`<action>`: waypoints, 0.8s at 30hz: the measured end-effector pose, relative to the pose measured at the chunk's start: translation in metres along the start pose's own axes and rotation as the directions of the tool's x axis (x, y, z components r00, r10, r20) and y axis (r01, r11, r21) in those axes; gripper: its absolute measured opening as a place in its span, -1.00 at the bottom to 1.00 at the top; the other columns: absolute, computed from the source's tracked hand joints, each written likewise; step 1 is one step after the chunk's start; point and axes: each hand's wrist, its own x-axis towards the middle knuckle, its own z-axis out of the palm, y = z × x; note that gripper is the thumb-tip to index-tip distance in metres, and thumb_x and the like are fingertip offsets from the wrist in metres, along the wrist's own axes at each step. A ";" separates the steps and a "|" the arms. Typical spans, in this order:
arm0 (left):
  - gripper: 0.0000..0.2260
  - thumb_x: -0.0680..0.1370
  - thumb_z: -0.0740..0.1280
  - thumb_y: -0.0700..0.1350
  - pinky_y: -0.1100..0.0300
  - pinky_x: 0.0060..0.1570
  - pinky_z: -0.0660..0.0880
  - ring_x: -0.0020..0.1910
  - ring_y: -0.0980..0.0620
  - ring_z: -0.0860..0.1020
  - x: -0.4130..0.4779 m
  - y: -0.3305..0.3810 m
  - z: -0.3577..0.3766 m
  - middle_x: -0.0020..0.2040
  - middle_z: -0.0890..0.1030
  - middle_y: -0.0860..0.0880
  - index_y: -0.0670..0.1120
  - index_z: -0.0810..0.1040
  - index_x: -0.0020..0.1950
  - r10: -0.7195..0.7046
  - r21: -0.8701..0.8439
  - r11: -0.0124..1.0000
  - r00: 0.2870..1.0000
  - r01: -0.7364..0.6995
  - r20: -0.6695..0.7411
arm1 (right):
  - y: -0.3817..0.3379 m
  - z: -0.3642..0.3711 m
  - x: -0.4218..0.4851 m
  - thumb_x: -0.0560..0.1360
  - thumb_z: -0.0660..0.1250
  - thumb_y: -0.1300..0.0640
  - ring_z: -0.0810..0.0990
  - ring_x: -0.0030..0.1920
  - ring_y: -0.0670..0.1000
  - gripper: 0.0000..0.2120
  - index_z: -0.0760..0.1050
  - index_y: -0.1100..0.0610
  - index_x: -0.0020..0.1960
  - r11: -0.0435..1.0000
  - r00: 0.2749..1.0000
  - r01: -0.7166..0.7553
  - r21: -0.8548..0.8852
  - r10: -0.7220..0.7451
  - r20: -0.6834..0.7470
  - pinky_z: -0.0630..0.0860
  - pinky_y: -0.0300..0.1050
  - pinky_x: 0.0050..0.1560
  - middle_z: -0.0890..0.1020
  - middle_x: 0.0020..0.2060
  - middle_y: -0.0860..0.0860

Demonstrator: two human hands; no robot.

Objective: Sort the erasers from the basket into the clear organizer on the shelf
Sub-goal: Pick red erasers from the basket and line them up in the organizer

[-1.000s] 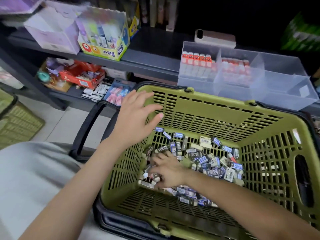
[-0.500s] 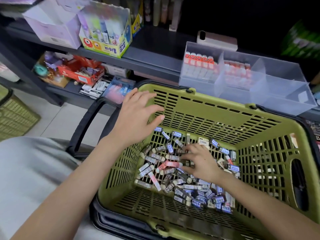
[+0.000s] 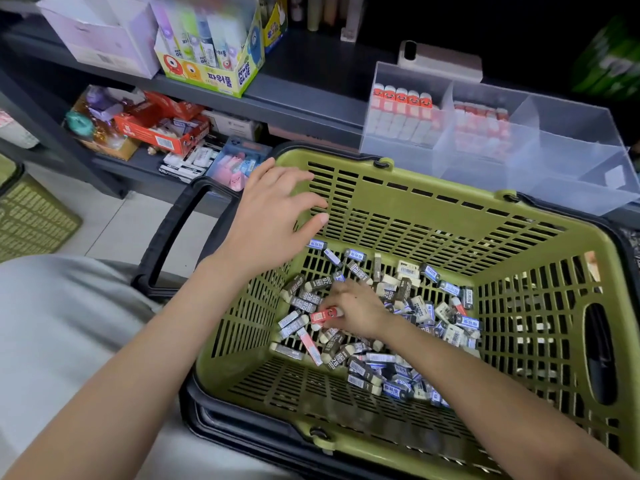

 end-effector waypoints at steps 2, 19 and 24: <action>-0.75 0.51 0.29 0.03 -0.12 0.42 0.11 0.25 -0.17 0.48 0.000 -0.001 0.001 0.20 0.58 -0.14 -0.06 0.69 0.01 0.000 0.006 1.000 1.000 0.000 0.002 | 0.002 -0.001 0.002 0.39 0.33 -0.22 0.36 0.04 -0.05 -0.63 0.53 -0.15 0.17 0.996 1.000 0.001 -0.088 0.000 0.014 0.24 -0.06 0.14 0.39 -0.10 -0.13; -0.44 0.53 0.29 0.16 0.14 0.11 0.47 0.06 0.09 0.57 -0.021 0.043 0.008 0.16 0.55 0.06 0.10 0.18 0.48 -0.312 -0.587 0.509 0.770 0.630 0.556 | -0.070 -0.088 -0.045 0.58 0.20 0.18 0.51 -0.44 -0.18 -0.88 0.46 0.22 -0.01 0.439 0.904 0.146 0.886 0.305 -0.300 0.44 -0.31 -0.43 0.55 -0.37 -0.02; -0.71 0.59 0.25 -0.22 0.08 -0.25 0.58 -0.14 -0.03 0.62 -0.018 0.053 0.012 0.12 0.60 -0.09 0.07 0.34 0.24 -0.486 -0.785 0.326 0.806 0.526 0.338 | -0.080 -0.087 -0.047 0.43 0.33 0.44 0.60 -0.25 -0.05 -0.71 0.48 0.19 0.10 0.093 0.951 0.204 0.974 0.217 -0.220 0.59 -0.18 -0.13 0.65 -0.14 -0.02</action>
